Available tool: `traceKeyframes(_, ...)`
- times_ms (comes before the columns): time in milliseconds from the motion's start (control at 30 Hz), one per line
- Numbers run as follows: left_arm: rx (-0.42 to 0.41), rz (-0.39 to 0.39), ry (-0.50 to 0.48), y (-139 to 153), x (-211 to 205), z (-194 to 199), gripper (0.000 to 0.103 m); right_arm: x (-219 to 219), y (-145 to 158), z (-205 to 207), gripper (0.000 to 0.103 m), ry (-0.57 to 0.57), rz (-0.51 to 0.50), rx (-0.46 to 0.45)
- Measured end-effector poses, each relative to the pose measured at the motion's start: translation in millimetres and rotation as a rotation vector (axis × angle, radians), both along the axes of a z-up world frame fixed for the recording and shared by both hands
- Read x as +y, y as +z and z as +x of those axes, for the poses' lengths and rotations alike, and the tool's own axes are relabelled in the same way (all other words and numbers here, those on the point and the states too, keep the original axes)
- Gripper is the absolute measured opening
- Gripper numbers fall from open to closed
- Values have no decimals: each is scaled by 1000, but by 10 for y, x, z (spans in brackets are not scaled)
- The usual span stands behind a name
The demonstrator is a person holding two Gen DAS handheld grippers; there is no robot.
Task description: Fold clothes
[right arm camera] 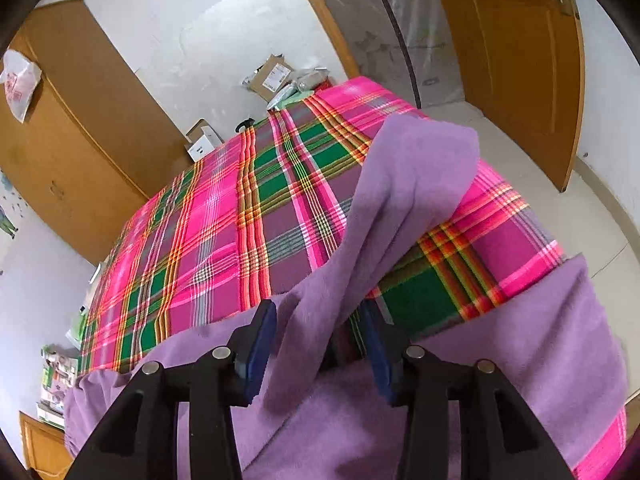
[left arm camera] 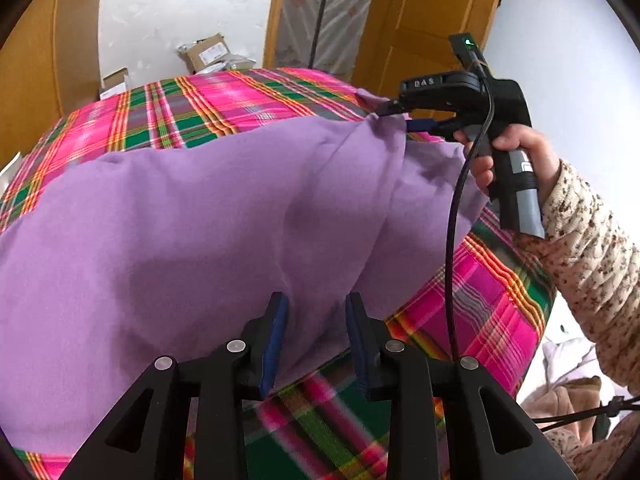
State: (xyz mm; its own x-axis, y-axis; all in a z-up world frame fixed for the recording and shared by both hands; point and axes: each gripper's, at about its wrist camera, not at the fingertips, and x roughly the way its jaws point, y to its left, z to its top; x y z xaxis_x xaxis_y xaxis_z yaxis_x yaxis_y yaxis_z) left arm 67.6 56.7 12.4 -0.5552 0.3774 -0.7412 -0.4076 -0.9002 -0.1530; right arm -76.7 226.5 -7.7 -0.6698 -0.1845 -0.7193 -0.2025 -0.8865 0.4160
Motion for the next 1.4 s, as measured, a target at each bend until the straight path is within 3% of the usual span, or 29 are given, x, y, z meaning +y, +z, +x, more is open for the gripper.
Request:
traceKeyframes(200,28,-72,-12,-6,153,7,32,52,-86,-82,38,-7,-24,-17)
traceKeyframes(433,95,-209,-32,-20,323,62,32,103,-101,-129,38,-21,-17,-22)
traceKeyframes(467,106,-225,-37,-19,334,72,32,106,-103,-133,34,-22,-16,-22)
traceKeyframes(500,106,-224,-36,-19,328,72,32,101,-98,-132,24,-21,-10,-21)
traceKeyframes(567,88,-191,-23,-13,277,43,32,88,-86,-128,13,-17,6,-17)
traceKeyframes(600,81,-179,-12,-7,252,27,31,81,-72,-118,9,-12,20,-7)
traceKeyframes(633,74,-169,-1,-2,226,12,24,78,-52,-102,8,-8,26,6)
traceKeyframes(700,81,-176,17,20,201,9,9,92,4,-56,8,-9,26,38)
traceKeyframes(800,94,-134,28,105,130,0,4,112,143,55,7,-20,41,93)
traceKeyframes(1167,282,-48,85,664,-7,114,4,134,822,612,7,-45,137,300)
traceKeyframes(1267,271,-44,61,653,21,148,4,172,895,803,7,-53,154,320)
traceKeyframes(1400,229,-62,20,499,93,204,4,276,753,1041,7,-73,141,294)
